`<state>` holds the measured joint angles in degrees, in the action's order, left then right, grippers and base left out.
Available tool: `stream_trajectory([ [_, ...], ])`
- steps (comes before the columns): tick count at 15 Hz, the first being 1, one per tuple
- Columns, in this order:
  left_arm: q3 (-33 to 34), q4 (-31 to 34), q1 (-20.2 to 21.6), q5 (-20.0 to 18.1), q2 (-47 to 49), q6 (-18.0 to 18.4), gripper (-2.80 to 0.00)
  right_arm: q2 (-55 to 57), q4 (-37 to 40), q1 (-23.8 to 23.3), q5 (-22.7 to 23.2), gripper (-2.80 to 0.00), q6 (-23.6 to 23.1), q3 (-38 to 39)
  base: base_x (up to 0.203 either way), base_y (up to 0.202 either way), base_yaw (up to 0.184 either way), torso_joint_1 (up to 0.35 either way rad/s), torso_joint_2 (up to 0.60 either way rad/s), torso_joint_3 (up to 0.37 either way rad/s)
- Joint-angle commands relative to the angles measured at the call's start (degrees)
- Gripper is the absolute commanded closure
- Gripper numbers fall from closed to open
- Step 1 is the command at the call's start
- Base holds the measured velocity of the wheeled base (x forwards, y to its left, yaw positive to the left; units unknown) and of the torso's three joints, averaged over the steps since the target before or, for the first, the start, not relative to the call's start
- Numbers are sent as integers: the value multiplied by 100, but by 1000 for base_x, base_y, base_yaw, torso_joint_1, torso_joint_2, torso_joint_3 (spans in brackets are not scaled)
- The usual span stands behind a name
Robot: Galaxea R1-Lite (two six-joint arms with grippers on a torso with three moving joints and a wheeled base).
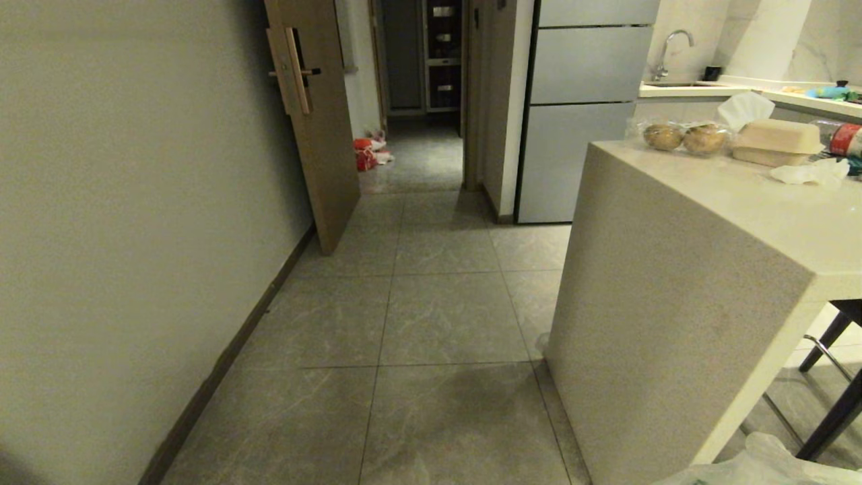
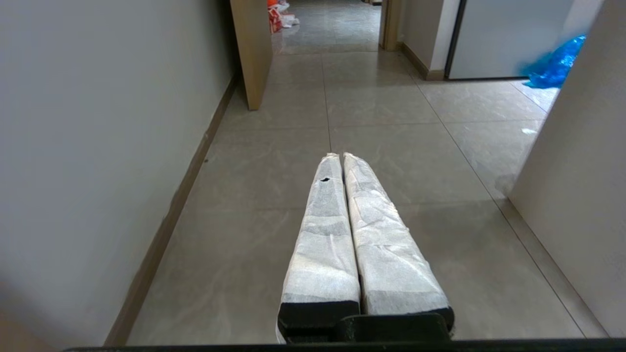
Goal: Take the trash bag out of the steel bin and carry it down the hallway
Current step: Put the trash bag at the door
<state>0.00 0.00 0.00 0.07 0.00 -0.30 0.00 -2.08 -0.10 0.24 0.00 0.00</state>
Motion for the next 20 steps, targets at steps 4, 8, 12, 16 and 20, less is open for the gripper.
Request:
stream_trajectory([
  [4,0,0,0,1,9,-5,0,9,-2,1,2,0,0,70,169,0,1,6,2,3],
  [8,9,0,0,1,9,-5,0,9,-2,1,2,0,0,70,0,0,0,0,0,0],
  [12,9,0,0,1,4,-5,0,9,-2,1,2,0,0,70,1,62,-1,1,0,2],
  [16,0,0,0,1,2,-5,0,9,-2,1,2,0,0,70,0,148,2,4,2,0],
  [20,9,0,0,1,9,4,0,9,-2,1,2,0,0,70,25,-1,5,0,-2,2],
])
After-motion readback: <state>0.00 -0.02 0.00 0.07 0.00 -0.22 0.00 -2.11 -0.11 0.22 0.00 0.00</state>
